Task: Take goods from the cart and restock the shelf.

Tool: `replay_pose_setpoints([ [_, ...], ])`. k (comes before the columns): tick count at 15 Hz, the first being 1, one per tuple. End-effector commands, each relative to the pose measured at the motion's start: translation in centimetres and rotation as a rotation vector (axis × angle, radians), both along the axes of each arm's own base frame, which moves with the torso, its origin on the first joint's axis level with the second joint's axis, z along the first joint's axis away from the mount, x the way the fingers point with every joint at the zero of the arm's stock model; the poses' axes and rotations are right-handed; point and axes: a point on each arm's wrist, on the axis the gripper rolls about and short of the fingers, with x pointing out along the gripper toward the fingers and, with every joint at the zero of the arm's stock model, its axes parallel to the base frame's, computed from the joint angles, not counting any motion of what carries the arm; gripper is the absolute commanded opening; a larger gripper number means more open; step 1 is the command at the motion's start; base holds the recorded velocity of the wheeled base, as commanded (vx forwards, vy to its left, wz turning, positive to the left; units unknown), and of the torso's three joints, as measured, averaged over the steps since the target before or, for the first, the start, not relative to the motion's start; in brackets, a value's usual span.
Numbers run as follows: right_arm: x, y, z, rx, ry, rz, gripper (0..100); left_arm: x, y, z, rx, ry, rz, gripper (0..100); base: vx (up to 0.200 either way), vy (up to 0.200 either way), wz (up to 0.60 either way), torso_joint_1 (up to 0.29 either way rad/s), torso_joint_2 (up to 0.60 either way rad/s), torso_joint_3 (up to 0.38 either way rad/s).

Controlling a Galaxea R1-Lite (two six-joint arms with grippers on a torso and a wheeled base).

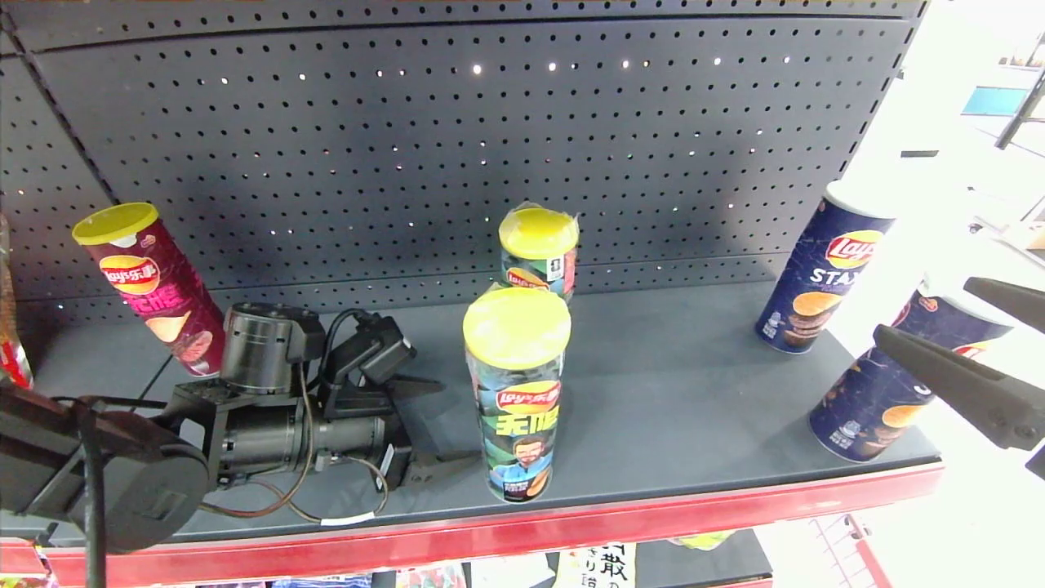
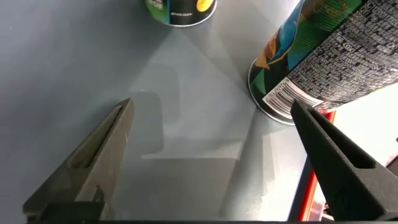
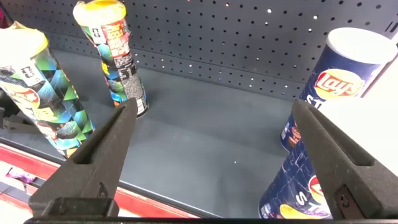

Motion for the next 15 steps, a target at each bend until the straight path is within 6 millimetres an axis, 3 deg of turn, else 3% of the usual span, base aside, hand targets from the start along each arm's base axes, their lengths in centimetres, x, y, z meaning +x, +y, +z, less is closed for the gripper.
replay_pose_setpoints([
  [1, 0.1, 0.0, 0.0, -0.001, 0.002, -0.005, 100, 0.1, -0.3, 0.0, 0.000, 0.000, -0.007, 100, 0.000, 0.000, 0.00, 0.000, 0.00, 0.000],
  [10, -0.1, -0.2, -0.3, -0.002, 0.004, -0.009, 100, 0.2, -0.3, -0.1, 0.012, -0.005, 0.017, 100, 0.000, 0.000, 0.00, 0.000, 0.00, 0.000],
  [12, -0.1, -0.3, -0.5, -0.006, 0.010, -0.012, 100, -0.2, 0.5, 0.4, 0.009, -0.015, 0.038, 100, 0.000, 0.000, 0.00, 0.000, 0.00, 0.000],
  [14, -0.4, -0.7, -1.3, -0.017, 0.023, -0.032, 100, -1.8, 2.4, 1.6, -0.005, -0.043, 0.086, 100, 0.000, 0.000, 0.00, 0.000, 0.00, 0.000],
  [15, -0.8, -1.2, -1.5, -0.012, 0.014, -0.051, 100, -3.6, 4.2, 2.8, -0.022, -0.080, 0.134, 100, 0.000, 0.000, 0.00, 0.000, 0.00, 0.000],
])
